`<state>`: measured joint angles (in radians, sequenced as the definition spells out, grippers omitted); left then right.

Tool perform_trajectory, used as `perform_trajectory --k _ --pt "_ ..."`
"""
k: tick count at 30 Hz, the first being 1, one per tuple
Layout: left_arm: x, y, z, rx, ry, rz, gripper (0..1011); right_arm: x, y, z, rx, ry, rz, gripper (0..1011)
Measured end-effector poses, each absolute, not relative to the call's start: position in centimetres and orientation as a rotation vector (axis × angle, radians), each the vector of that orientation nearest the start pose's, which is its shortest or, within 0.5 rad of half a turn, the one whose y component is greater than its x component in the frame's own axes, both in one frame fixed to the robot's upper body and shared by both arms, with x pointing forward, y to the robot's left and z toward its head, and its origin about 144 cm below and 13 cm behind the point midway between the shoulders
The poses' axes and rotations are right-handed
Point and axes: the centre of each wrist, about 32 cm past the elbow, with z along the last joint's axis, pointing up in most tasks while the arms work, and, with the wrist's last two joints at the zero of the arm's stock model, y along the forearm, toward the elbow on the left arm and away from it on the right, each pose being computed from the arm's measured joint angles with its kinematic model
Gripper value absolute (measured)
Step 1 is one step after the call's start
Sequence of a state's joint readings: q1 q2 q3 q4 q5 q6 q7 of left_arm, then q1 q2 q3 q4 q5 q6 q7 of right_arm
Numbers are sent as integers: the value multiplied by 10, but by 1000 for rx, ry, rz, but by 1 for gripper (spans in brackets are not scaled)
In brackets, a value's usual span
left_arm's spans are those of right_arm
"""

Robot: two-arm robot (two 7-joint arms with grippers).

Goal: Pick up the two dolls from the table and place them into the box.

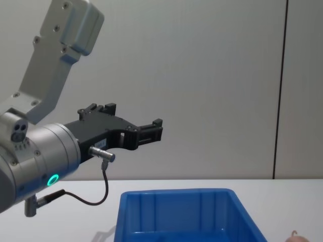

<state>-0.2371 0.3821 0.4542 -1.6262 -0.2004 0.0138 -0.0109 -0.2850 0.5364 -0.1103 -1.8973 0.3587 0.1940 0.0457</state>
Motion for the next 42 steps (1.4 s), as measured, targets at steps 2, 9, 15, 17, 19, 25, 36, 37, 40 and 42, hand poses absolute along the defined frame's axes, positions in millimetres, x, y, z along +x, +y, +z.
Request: perform_trajectory --k 2,9,15,17,19,25,36,37,40,42 --pt "492 198 1204 61 -268 1124 1001 375 -299 1170 -297 81 -1267 1001" --pt "492 198 1204 61 -268 1124 1001 367 -300 1160 -344 119 -1265 1001" --pt "492 198 1204 61 -268 1124 1001 364 -300 1154 -368 144 -1264 1001" --pt "492 198 1204 61 -268 1124 1001 364 -300 1152 -372 149 -1264 1001" --pt "492 198 1204 61 -268 1124 1001 363 -300 1151 -376 154 -1264 1001" --pt "492 198 1204 61 -268 1124 1001 362 -300 1146 -378 164 -1264 884" --pt "492 198 1204 61 -268 1124 1001 359 -300 1140 -354 153 -1265 565" --pt "492 198 1204 61 -268 1124 1001 358 -300 1140 -350 150 -1266 546" --pt "492 198 1204 61 -268 1124 1001 356 -300 1138 -341 139 -1266 454" --pt "492 198 1204 61 -268 1124 1001 355 -300 1138 -336 131 -1266 433"
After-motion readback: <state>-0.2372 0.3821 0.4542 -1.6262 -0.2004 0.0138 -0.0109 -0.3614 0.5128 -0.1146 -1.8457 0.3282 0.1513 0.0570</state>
